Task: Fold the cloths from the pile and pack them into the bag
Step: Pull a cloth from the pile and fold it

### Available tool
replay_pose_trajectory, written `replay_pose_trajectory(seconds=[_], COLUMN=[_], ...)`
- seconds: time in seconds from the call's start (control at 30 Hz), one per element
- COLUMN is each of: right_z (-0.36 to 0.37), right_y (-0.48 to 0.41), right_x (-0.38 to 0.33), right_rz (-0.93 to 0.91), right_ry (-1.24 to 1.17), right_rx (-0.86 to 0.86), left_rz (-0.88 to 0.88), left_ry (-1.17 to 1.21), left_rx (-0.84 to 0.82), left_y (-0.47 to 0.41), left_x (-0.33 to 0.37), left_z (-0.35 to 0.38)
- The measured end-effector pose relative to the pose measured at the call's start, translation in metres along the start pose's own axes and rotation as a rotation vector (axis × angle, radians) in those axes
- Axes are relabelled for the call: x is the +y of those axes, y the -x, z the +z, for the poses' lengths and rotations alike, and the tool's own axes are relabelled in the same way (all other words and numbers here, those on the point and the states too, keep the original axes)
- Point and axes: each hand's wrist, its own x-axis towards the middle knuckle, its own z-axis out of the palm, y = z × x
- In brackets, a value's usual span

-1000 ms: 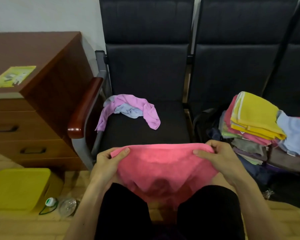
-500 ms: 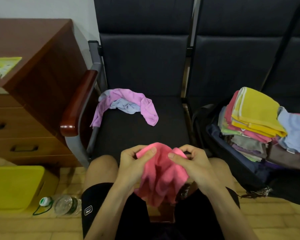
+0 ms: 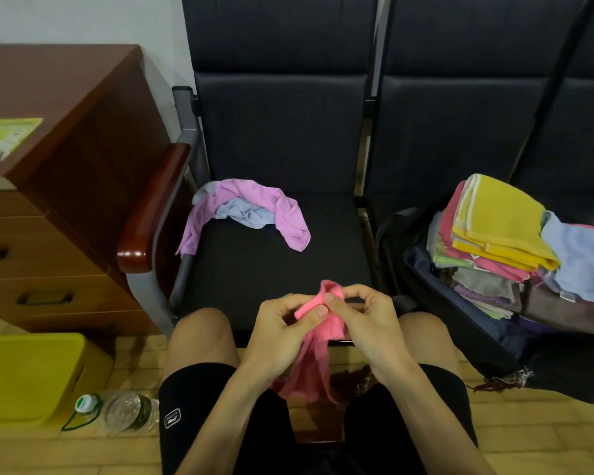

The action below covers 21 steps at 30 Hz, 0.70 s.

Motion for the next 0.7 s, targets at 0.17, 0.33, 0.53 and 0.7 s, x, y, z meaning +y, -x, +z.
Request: replay_pose_trajectory(seconds=[0.17,0.33,0.53,0.7], right_z=[0.001,0.002,-0.007,-0.019], right_y=[0.003,0.009,0.000,-0.020], right_x=[-0.004,-0.010,0.000,0.027], right_rz=[0.005,0.053,0.014,0.052], right_ry=[-0.059,-0.146,-0.107,-0.014], right_rx=[-0.031,-0.195,-0.216,-0.018], left_rz=[0.061,0.097,0.099,0.125], left_ry=[-0.149,-0.298,-0.347,-0.324], left_rx=[0.000,0.086,0.071,-0.007], left_y=[0.001,-0.001,-0.015,-0.036], left_x=[-0.002,-0.004,-0.006,0.016], left_z=[0.002,0.005,-0.007,-0.017])
